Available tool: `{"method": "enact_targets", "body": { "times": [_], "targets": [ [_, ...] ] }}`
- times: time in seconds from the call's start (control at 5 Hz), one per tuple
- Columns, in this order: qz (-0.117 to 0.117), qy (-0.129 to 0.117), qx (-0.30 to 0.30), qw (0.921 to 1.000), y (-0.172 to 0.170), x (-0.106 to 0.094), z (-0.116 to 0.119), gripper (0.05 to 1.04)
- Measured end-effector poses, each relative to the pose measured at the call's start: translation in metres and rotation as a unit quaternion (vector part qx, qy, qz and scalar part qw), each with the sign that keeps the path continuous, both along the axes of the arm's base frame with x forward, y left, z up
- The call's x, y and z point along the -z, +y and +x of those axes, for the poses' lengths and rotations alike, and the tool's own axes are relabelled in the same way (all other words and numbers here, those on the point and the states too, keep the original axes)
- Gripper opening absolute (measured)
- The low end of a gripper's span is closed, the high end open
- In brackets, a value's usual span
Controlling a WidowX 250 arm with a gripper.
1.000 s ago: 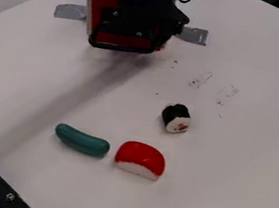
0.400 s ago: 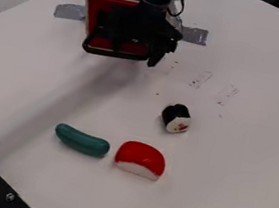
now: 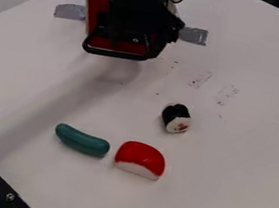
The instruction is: Close the drawer
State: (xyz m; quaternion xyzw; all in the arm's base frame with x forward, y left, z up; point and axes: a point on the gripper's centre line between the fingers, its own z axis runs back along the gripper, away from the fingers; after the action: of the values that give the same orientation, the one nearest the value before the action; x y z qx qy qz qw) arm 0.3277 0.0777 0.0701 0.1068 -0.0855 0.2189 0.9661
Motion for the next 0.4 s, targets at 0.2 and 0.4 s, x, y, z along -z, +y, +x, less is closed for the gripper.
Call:
{"method": "enact_targets", "body": {
  "times": [0.2, 0.4],
  "targets": [
    [0.007, 0.008, -0.018, 0.9998, 0.003, -0.023, -0.004, 1.0],
    [0.027, 0.01, -0.025, 0.9993, 0.007, -0.041, -0.014, 1.0]
  ]
}}
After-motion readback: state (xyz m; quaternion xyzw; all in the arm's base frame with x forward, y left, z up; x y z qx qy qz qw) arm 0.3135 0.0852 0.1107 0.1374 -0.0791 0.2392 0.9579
